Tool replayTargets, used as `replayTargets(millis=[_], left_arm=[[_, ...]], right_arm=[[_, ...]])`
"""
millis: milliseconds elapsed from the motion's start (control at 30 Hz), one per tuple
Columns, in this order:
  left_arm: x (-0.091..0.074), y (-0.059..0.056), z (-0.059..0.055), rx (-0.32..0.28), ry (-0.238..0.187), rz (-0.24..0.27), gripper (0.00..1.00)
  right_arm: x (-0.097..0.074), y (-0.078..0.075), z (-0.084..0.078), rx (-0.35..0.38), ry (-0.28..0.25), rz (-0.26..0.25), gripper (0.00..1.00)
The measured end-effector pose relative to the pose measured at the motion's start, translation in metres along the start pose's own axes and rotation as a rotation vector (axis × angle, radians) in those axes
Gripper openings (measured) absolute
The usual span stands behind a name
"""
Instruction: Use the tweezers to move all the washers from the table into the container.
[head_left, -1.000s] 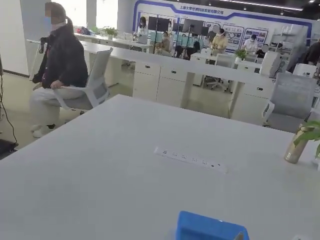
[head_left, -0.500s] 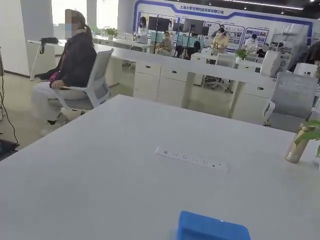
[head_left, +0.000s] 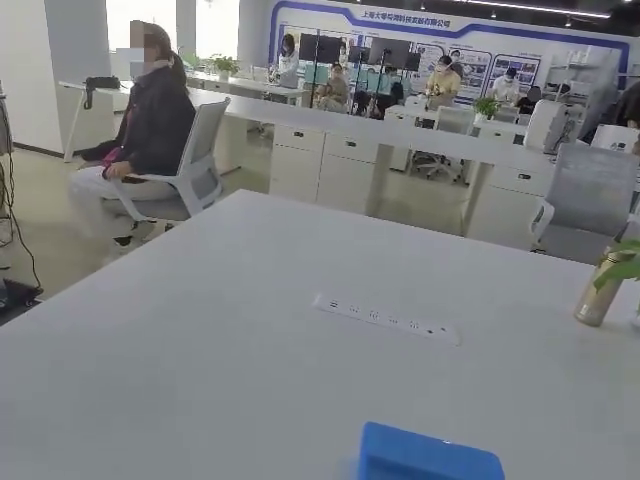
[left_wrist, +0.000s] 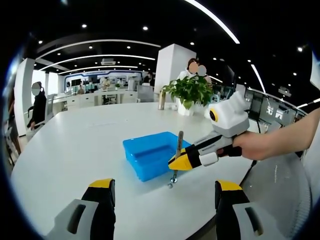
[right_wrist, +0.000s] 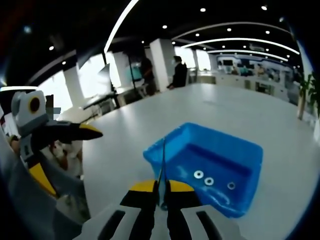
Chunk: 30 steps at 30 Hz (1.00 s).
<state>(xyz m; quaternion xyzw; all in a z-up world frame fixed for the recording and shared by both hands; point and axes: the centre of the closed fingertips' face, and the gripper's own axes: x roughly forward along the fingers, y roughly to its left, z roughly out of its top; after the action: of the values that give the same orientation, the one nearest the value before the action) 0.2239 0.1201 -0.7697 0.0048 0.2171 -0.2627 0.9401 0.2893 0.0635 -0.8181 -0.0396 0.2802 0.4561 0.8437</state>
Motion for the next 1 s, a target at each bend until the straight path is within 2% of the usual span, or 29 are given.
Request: replayTargets(millis=[200,733,1000], left_arm=[[0.0008,-0.0003,-0.0014,0.001,0.008,-0.001,0.83],[0.0012,-0.0023,-0.0041,0.011,0.025,-0.012,0.82],[0.0015,-0.0028,-0.0048,0.010,0.027,-0.014,0.82]], right_arm=[[0.0007,-0.0016,0.0002,-0.021,0.001,0.002,0.04],[0.0018,0.0073,-0.0029,-0.101,0.001,0.002,0.05],[0.0001,0.0068,-0.0054,-0.100,0.002,0.007,0.05]])
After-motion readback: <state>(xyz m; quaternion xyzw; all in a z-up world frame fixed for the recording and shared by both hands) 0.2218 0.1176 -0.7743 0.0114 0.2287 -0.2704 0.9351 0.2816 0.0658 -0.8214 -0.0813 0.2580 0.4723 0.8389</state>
